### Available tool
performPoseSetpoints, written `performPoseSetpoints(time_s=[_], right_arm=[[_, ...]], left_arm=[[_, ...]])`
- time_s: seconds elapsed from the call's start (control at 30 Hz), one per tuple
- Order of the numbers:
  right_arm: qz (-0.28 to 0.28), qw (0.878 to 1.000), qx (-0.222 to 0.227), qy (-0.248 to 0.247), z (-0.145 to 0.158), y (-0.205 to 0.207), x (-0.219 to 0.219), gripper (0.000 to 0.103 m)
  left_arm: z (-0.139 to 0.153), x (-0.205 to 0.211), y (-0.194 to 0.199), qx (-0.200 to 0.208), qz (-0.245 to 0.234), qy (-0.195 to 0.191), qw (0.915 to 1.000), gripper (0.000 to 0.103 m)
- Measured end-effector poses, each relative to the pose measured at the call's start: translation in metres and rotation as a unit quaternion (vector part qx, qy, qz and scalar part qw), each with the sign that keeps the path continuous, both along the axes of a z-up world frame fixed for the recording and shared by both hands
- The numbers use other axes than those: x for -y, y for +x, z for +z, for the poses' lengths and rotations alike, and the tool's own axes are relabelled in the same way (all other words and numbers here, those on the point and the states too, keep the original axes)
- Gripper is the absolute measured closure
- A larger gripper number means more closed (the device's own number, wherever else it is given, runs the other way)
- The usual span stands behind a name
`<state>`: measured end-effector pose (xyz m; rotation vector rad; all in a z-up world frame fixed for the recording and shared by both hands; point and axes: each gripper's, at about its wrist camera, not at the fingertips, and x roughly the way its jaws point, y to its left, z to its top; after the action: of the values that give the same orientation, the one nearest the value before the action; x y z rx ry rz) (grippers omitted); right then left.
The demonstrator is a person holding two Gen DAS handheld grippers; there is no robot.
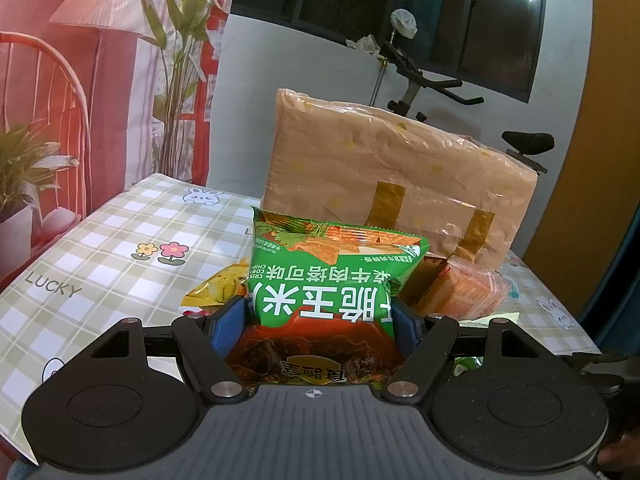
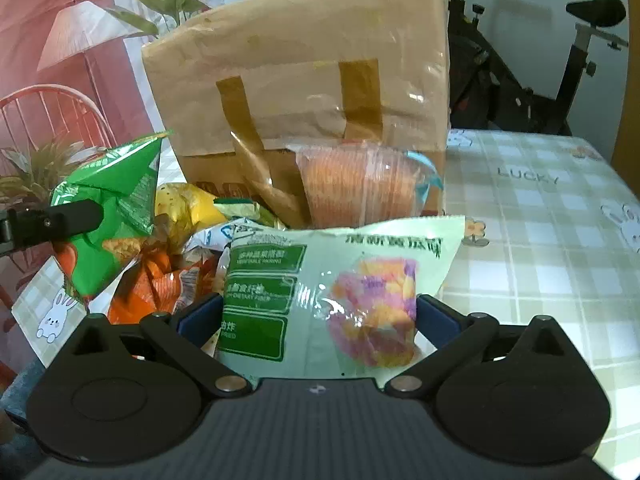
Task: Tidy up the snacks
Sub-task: 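Close the left tool on the green bag while the right tool grasps the clear puff bag, then lift both bags and carry them over the open box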
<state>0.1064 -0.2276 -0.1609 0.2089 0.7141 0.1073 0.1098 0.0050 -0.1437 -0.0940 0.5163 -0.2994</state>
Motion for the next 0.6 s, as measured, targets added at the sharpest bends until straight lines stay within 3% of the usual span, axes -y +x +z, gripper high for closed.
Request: performPoseSetpoints(time_s=[0.2,0.6], right_arm=[[0.002,1.000,0.010,-0.011,-0.002,-0.005,0.001,0.011],[0.001,0.997,0.064,-0.034,0.015,-0.023,0.000,0.015]], left_arm=[[0.001,-0.003,-0.003,0.008,0.005,-0.001,1.0000,0.026],[0.004,-0.004,-0.006,0.019,0.005,-0.001,0.9998,0.026]])
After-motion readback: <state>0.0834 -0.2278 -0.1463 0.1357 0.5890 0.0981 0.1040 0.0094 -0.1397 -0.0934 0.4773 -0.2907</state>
